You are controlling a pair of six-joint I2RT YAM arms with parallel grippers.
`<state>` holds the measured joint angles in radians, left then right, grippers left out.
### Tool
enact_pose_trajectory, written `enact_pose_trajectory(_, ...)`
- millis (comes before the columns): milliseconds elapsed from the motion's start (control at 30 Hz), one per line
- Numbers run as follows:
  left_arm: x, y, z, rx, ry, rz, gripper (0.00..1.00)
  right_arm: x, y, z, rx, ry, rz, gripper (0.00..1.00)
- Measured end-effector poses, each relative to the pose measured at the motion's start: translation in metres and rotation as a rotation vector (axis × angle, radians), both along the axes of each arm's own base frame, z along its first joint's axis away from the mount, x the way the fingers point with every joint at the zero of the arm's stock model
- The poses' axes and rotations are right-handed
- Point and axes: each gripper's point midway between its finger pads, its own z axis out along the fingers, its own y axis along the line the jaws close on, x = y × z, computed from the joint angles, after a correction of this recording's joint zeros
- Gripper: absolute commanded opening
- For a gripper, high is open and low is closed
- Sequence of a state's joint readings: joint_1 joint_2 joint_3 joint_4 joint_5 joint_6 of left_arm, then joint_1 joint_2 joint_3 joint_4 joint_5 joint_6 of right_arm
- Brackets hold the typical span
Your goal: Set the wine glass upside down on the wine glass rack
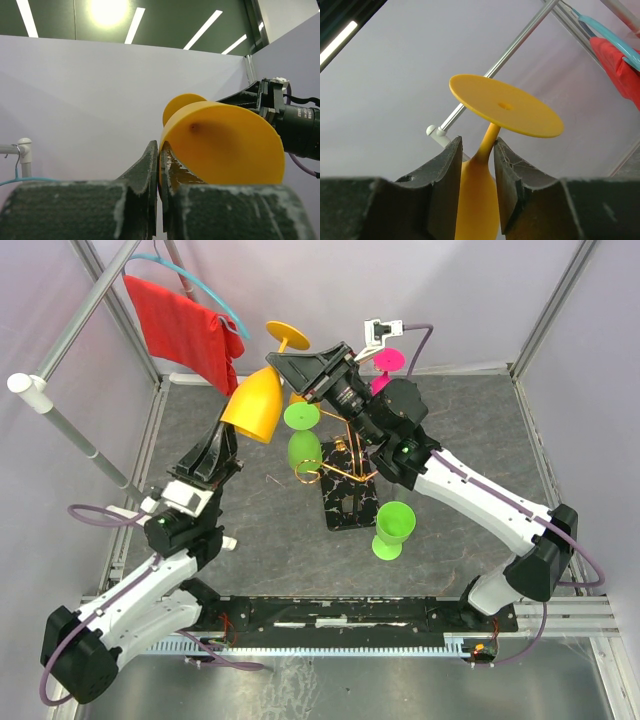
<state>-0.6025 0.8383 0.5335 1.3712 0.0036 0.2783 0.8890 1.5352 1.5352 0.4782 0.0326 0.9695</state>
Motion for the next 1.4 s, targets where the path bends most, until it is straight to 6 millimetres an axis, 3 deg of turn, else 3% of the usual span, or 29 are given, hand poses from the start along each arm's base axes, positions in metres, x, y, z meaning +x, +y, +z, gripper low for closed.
enact_pose_trajectory(233,0.003,-0.002,-0.001,-0.001,-0.001,0.000,0.09,0.003,-0.001,-0.001,0.001,0.003,-0.005,0.34)
enact_pose_trajectory(400,0.006,-0.004,-0.001,0.000,0.003,0.000,0.16,0.004,-0.002,0.001,0.017,0.009,-0.002,0.18)
enact_pose_trajectory(600,0.012,-0.007,-0.007,0.016,0.033,0.000,0.38,0.001,-0.004,0.008,0.038,-0.013,0.012,0.02)
enact_pose_trajectory(733,0.010,-0.006,-0.007,0.017,0.036,-0.003,0.58,0.004,-0.002,0.003,0.015,-0.014,0.004,0.00)
enact_pose_trajectory(900,0.008,-0.005,-0.016,0.044,0.075,-0.002,0.72,0.012,-0.006,0.000,-0.011,-0.032,-0.032,0.00)
enact_pose_trajectory(1167,0.009,-0.004,-0.049,0.117,0.194,0.004,0.87,0.046,-0.035,-0.011,-0.153,-0.105,-0.208,0.00)
enact_pose_trajectory(1400,0.031,-0.007,-0.072,0.155,0.362,0.027,0.90,0.071,-0.096,-0.017,-0.402,-0.202,-0.435,0.00)
